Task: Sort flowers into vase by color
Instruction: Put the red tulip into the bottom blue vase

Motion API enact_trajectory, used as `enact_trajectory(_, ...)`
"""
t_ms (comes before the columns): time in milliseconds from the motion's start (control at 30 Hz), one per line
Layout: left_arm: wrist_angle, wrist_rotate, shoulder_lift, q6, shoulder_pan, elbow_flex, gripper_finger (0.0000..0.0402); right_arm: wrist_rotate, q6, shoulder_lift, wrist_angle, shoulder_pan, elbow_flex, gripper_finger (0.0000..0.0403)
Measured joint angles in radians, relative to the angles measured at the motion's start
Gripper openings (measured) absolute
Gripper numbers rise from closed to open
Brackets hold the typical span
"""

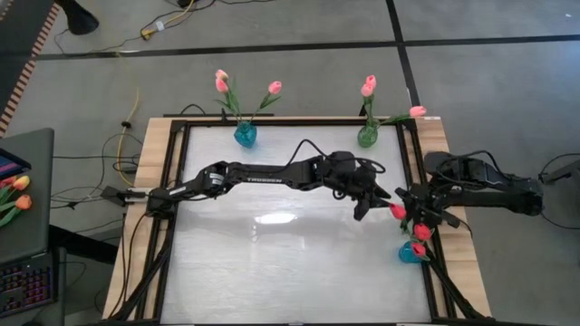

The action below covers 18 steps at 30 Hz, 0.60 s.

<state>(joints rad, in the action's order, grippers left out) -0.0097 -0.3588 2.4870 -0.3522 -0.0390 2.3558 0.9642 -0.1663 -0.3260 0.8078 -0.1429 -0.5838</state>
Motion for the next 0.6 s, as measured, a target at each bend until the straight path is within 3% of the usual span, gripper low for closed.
enact_trajectory(133,0.0,0.0,0.0,0.0,0.001,0.0,0.0128,0.008,-0.021,0.0,0.0,0.0,0.0,0.0256)
enact_trajectory(400,0.0,-0.007,0.0,-0.003,0.001,0.0,0.0128,-0.006,-0.02,-0.001,0.003,0.0,-0.017,0.026)
enact_trajectory(600,0.0,-0.023,0.0,-0.01,0.002,0.0,0.0128,-0.123,-0.017,-0.002,0.003,0.0,-0.091,0.026)
